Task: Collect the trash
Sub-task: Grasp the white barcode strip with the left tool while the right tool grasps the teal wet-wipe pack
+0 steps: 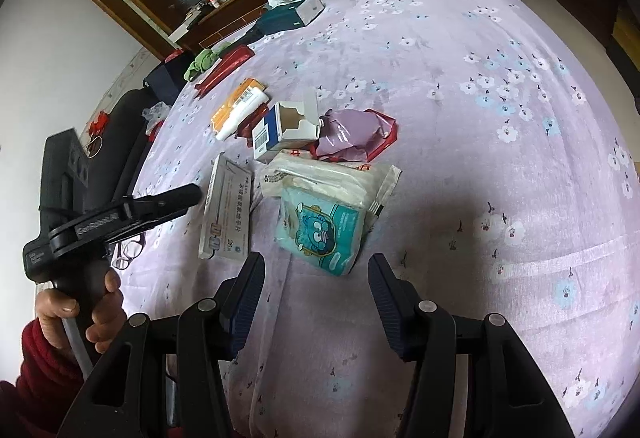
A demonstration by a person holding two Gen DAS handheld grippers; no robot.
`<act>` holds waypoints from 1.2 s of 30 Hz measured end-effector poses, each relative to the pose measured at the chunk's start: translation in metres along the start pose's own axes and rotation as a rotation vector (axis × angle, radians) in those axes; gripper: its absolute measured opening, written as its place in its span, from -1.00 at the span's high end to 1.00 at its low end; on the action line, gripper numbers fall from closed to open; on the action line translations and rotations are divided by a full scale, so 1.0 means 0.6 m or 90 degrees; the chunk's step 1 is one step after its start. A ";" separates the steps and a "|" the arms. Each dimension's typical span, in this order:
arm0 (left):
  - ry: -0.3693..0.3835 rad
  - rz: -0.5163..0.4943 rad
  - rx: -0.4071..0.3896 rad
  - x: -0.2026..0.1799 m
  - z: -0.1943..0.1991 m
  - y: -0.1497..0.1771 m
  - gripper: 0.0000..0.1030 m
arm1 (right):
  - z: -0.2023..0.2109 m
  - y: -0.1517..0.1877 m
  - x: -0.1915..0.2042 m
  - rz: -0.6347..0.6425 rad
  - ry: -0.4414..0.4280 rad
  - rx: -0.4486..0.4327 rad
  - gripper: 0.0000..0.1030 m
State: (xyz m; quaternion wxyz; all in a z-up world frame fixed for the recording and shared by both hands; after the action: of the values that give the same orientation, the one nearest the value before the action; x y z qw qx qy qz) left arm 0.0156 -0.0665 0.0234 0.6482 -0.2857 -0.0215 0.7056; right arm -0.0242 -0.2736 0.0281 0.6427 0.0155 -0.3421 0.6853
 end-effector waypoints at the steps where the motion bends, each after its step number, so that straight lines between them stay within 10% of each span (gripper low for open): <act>1: -0.002 -0.006 0.008 -0.004 -0.009 -0.001 -0.19 | -0.002 -0.001 0.000 0.001 0.001 -0.002 -0.12; 9: -0.046 -0.046 0.052 -0.006 -0.060 0.014 0.73 | -0.048 -0.019 -0.008 0.008 0.010 0.005 -0.12; 15: -0.011 -0.070 0.014 -0.011 -0.013 0.028 0.76 | -0.095 -0.021 -0.011 0.007 0.015 0.019 -0.11; 21: -0.014 -0.090 -0.012 -0.013 0.021 0.045 0.76 | -0.108 0.000 0.000 -0.015 0.004 0.026 0.76; 36: 0.033 -0.172 -0.032 -0.116 0.038 0.083 0.76 | 0.036 0.029 -0.005 -0.046 0.064 -0.095 0.83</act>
State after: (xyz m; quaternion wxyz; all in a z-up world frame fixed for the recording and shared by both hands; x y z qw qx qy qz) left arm -0.0396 -0.1311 0.0484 0.7302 -0.3142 -0.0604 0.6036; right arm -0.0483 -0.2856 0.0356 0.6827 -0.0544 -0.3588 0.6342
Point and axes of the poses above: each gripper's, at about its wrist camera, not at the fingertips, and z roughly against the way its jaws point, x to its left, y to its underside, the point moved 5 cm from there along -z, roughly the way its jaws point, and after that the axes turned 3 degrees about -x, right-handed, at the moved point
